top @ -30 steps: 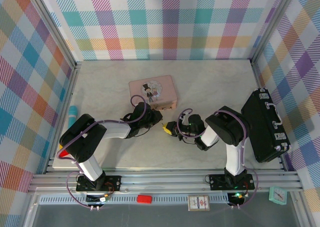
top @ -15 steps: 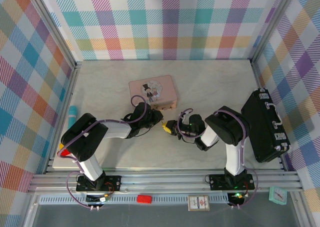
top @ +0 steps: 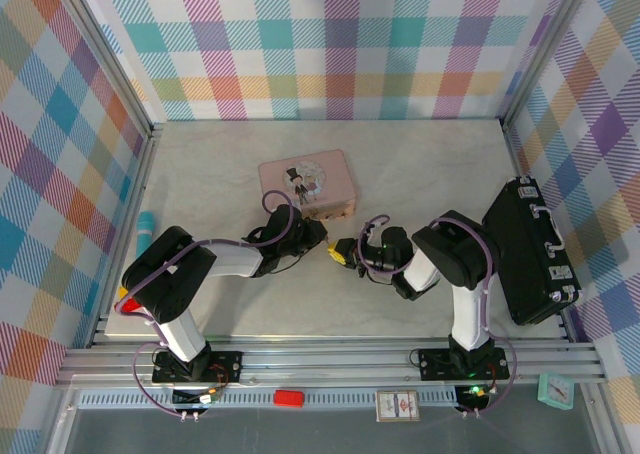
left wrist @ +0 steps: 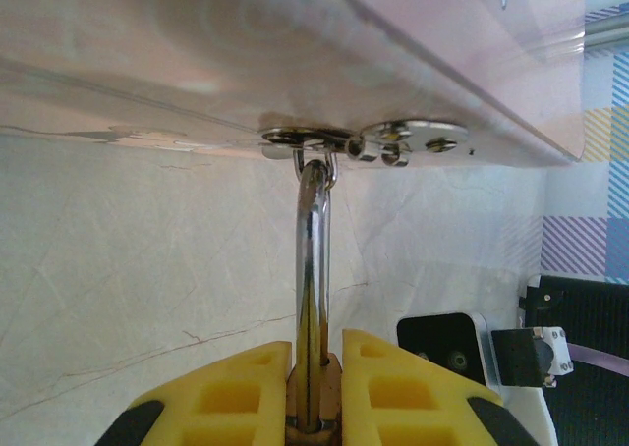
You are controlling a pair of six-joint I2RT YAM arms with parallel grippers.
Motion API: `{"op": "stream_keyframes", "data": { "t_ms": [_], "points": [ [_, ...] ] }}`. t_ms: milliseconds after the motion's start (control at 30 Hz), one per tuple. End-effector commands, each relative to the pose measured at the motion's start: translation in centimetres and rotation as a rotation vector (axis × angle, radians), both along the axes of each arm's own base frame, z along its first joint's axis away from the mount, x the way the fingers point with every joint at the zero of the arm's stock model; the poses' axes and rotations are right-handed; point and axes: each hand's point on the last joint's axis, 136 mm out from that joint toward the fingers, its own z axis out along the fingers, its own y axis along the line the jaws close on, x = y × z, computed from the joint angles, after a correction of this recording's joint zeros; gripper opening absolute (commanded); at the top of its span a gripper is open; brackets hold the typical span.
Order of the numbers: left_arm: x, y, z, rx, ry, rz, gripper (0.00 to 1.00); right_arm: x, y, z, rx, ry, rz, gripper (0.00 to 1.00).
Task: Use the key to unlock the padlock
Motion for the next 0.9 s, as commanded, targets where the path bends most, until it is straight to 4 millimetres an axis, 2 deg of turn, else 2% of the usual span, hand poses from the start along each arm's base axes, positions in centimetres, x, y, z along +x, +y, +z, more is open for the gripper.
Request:
{"op": "stream_keyframes", "data": {
  "t_ms": [0, 233, 467, 767, 867],
  "points": [
    [0.0, -1.4, 1.8, -0.067, -0.049, -0.036, 0.00, 0.2, 0.0, 1.0, 0.036, -0.026, 0.005, 0.00],
    [0.2, -2.2, 2.8, -0.118, -0.081, -0.063, 0.00, 0.0, -0.2, 1.2, 0.039, -0.024, 0.000, 0.00],
    [0.1, -2.1, 2.9, -0.126, -0.081, -0.060, 0.00, 0.0, -0.3, 1.6, 0.050, -0.018, -0.004, 0.00],
    [-0.1, -2.2, 2.9, -0.169, -0.087, -0.054, 0.00, 0.1, 0.1, 3.7, 0.092, -0.043, 0.010, 0.00],
    [-0.2, -2.7, 3.7, -0.207, -0.103, -0.080, 0.00, 0.2, 0.1, 3.8, 0.097, -0.040, 0.012, 0.00]
  ]
}}
